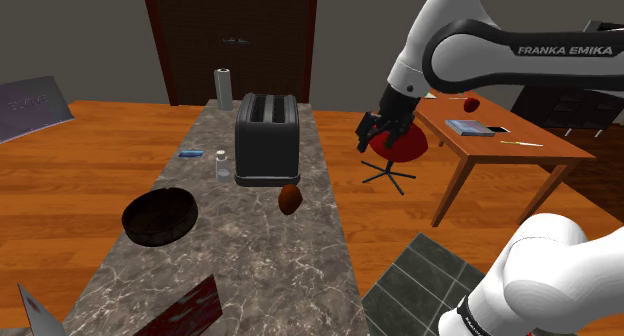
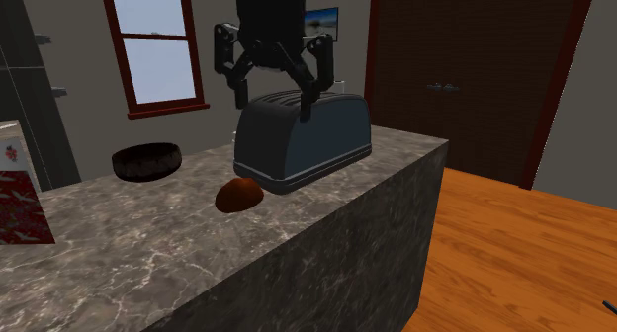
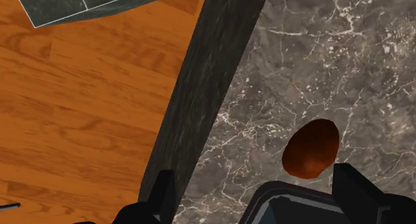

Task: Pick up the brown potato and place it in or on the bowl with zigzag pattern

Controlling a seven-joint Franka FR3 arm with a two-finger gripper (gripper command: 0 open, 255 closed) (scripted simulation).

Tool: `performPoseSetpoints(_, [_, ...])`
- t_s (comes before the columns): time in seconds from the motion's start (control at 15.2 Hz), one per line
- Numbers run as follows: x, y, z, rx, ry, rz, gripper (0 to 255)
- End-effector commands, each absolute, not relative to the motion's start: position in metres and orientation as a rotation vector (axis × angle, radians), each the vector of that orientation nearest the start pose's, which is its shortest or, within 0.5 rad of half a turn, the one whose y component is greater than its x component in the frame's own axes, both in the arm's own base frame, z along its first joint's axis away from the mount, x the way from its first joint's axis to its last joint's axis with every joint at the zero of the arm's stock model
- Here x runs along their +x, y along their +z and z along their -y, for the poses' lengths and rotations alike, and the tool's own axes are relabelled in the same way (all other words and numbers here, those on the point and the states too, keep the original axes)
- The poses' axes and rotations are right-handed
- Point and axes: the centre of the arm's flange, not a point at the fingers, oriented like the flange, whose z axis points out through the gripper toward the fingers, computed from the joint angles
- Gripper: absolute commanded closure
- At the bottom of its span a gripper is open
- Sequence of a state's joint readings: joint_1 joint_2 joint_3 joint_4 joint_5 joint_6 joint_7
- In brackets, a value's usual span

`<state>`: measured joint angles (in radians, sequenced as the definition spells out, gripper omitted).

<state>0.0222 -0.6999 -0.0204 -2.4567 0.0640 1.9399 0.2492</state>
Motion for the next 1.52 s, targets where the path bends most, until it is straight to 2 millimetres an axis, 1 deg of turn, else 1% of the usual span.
performPoseSetpoints(0.0, [0.375,0.528,-0.012,-2.978,-0.26,-0.459,0])
performPoseSetpoints(0.59, [0.445,0.444,-0.047,-2.84,-0.244,-0.717,0])
performPoseSetpoints(1.19, [0.521,0.364,-0.078,-2.681,-0.226,-0.956,0])
performPoseSetpoints(1.45, [0.529,0.345,-0.082,-2.673,-0.225,-0.967,0])
